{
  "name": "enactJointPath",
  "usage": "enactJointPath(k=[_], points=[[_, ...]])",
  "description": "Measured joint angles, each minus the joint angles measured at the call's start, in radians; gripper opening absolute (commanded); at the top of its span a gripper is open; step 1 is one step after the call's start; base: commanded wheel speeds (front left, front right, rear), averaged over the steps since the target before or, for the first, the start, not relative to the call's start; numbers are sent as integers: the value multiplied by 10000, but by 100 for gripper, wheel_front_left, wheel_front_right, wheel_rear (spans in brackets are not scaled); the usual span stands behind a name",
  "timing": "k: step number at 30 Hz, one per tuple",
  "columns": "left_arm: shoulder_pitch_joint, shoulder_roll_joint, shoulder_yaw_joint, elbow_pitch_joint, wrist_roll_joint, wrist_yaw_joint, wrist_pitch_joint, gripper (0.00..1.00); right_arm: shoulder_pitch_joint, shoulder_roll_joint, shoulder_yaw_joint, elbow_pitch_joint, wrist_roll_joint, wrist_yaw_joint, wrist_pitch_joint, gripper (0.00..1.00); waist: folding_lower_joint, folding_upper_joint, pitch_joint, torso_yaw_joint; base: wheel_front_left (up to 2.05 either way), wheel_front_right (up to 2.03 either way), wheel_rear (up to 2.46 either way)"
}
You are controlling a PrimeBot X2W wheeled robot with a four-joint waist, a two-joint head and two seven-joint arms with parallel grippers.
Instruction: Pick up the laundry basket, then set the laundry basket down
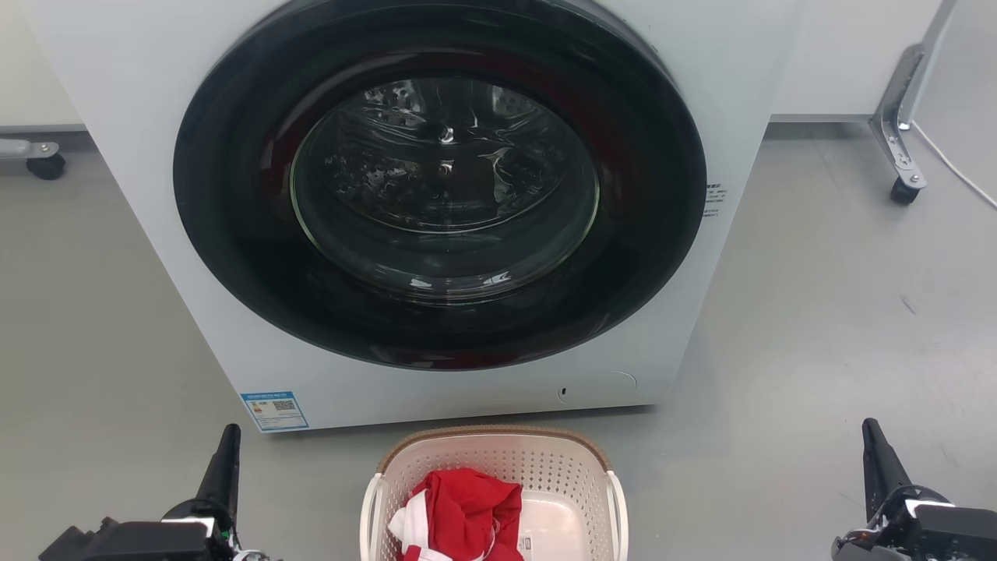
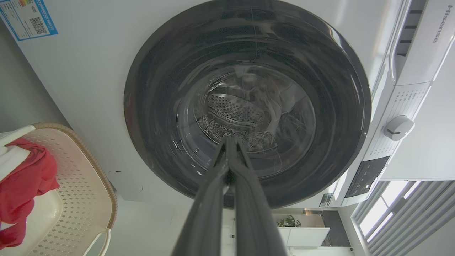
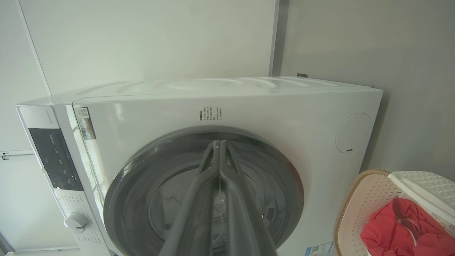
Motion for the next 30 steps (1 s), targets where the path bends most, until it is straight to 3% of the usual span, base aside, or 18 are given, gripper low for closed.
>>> enactJointPath(k=[30], points=[[0,0,0,-2,0,0,0,0,0,0,0,-2,0,0,0,0,0,0,0,0,0,0,0]])
